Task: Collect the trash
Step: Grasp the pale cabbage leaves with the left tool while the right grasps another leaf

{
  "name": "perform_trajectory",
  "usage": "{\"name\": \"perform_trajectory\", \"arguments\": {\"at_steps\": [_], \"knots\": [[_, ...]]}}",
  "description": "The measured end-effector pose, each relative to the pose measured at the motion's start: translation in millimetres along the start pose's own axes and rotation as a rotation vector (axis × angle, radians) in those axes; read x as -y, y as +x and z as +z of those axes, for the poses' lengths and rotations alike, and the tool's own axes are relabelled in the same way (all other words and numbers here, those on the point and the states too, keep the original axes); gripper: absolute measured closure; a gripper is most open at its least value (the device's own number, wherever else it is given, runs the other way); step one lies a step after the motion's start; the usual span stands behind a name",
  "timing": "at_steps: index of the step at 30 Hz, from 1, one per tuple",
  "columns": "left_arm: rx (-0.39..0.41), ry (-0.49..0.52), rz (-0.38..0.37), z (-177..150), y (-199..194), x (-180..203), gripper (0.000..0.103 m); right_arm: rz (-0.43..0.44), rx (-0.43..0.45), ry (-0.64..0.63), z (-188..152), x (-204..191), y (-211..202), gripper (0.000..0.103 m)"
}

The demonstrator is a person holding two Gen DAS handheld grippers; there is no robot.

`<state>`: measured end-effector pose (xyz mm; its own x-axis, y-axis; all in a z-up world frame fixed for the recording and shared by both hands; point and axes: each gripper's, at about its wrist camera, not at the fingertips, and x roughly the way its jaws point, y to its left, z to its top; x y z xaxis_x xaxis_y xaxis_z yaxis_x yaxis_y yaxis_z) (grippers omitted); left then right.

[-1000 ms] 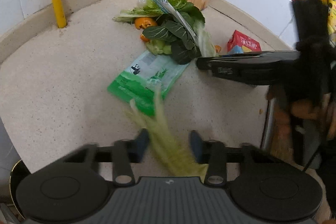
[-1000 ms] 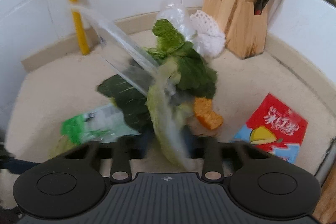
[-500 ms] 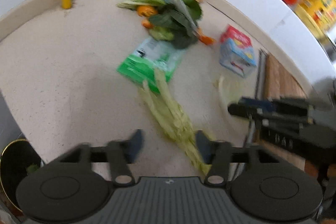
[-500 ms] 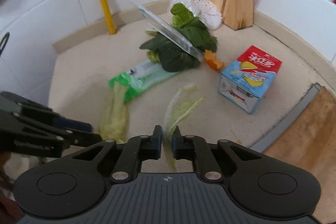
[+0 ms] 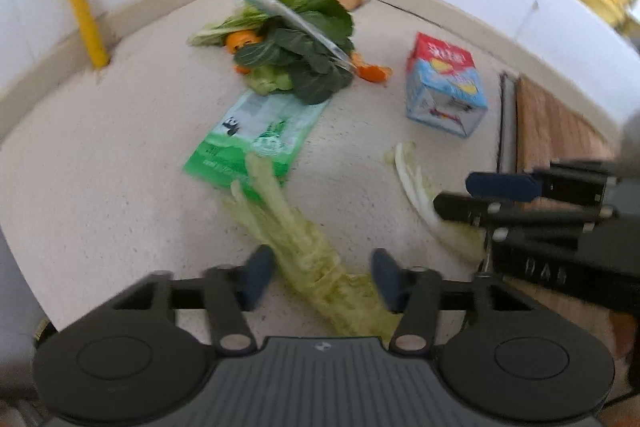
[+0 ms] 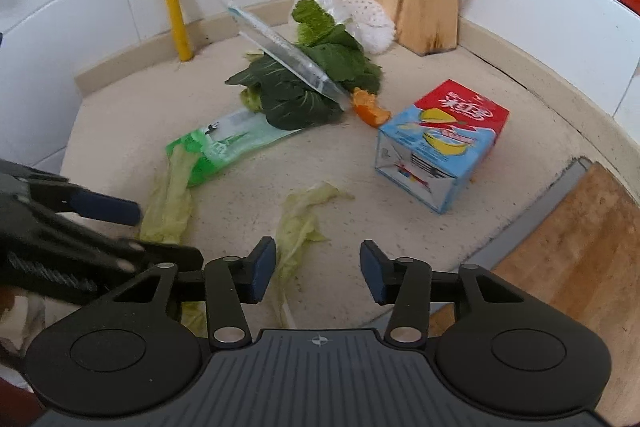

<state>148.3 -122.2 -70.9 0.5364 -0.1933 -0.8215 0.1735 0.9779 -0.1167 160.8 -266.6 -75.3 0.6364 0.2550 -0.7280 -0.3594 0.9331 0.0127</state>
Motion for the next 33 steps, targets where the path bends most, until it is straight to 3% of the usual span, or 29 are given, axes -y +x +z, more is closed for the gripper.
{"name": "perform_trajectory", "arguments": {"at_steps": [2,4,10,12,17,20,23,29,32,33], "knots": [[-0.014,0.016,-0.023,0.6,-0.9,-0.7,0.087,0.004,-0.001,0.012,-0.9,1.8,-2.6,0.067],[-0.033,0.019,-0.047,-1.0,-3.5,-6.4,0.093,0.023,-0.012,0.019,-1.4,0.3,-2.5,0.067],[-0.026,-0.018,-0.042,-8.0,-18.4,-31.4,0.097,0.023,-0.021,0.051,-2.1,-11.2,2.3,0.06],[-0.021,-0.029,-0.053,-8.3,-21.9,-37.2,0.096,0.003,-0.03,0.026,-2.5,-17.8,3.7,0.052],[0.011,-0.034,-0.006,-9.3,-26.3,-39.6,0.061,-0.031,-0.04,-0.006,-1.5,-28.1,6.9,0.039],[0.021,-0.009,-0.004,-11.2,-28.2,-35.2,0.049,-0.042,-0.041,-0.007,-0.6,-29.7,9.6,0.039],[0.021,0.019,-0.009,-12.2,-28.4,-28.2,0.048,-0.045,-0.049,-0.004,-2.4,-31.0,12.7,0.039],[-0.023,0.065,0.01,-15.8,-15.7,-16.5,0.048,-0.057,-0.039,-0.02,-3.9,-34.7,13.4,0.044],[-0.019,0.107,0.026,-18.0,-14.5,-11.7,0.054,-0.07,-0.036,-0.021,-4.4,-34.5,11.6,0.066],[-0.015,0.111,0.027,-17.9,-14.4,-11.5,0.058,-0.067,-0.037,-0.018,-4.6,-34.3,10.4,0.079]]}}
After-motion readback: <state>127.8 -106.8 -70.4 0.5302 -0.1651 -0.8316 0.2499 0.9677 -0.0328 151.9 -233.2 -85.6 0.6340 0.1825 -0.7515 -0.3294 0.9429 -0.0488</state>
